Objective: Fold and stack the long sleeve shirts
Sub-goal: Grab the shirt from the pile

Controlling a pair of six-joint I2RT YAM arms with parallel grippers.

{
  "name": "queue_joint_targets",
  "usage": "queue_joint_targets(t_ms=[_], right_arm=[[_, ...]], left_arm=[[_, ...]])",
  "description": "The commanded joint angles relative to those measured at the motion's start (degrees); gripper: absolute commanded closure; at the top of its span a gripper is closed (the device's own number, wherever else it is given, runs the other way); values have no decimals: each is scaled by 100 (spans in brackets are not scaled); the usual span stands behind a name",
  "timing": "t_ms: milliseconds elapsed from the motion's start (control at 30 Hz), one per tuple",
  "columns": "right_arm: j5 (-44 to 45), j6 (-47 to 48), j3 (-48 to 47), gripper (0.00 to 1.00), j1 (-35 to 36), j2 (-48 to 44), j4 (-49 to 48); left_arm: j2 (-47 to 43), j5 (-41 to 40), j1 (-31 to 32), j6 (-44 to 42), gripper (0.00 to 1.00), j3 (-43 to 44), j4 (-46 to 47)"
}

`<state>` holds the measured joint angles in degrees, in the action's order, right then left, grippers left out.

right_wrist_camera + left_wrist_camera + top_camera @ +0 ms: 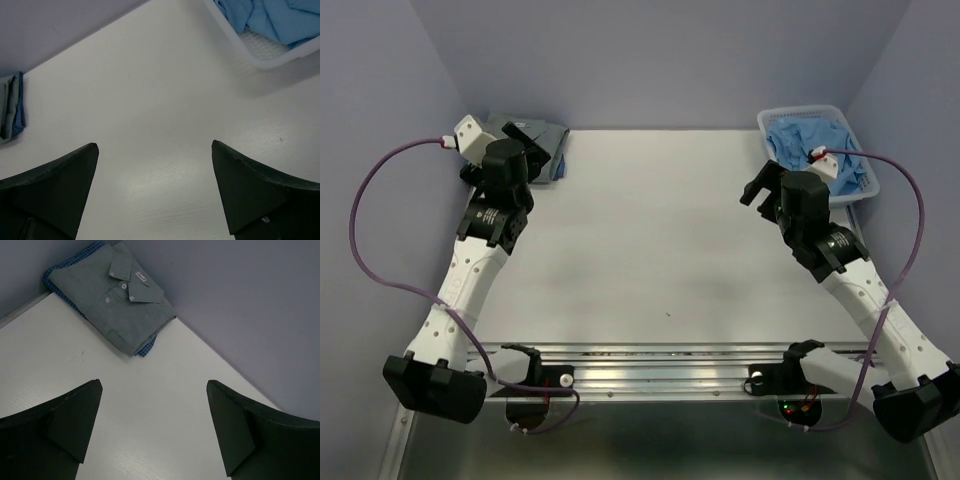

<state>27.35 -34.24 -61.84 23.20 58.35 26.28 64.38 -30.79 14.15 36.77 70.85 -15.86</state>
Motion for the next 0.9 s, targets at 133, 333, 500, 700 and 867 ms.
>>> queue_joint_targets(t_ms=[133,333,500,700,867], right_arm=[[621,646,-144,0,-87,501,-717],[-791,612,-1677,0,-1772,2378,-879],[-1425,935,-3682,0,-2996,4427,-1002],[-1724,1533,-5924,0,-3444,6713,-1029],[-2303,1816,-7138,0,-3647,7997,-1020]], left_arm=[[514,-385,-35,-539,1,623,610],[857,-586,-62,-795,1,1089,118],[612,-666,-88,-760,1,546,302],[426,-797,-150,-689,1,219,356],[514,-745,-167,-540,1,184,320]])
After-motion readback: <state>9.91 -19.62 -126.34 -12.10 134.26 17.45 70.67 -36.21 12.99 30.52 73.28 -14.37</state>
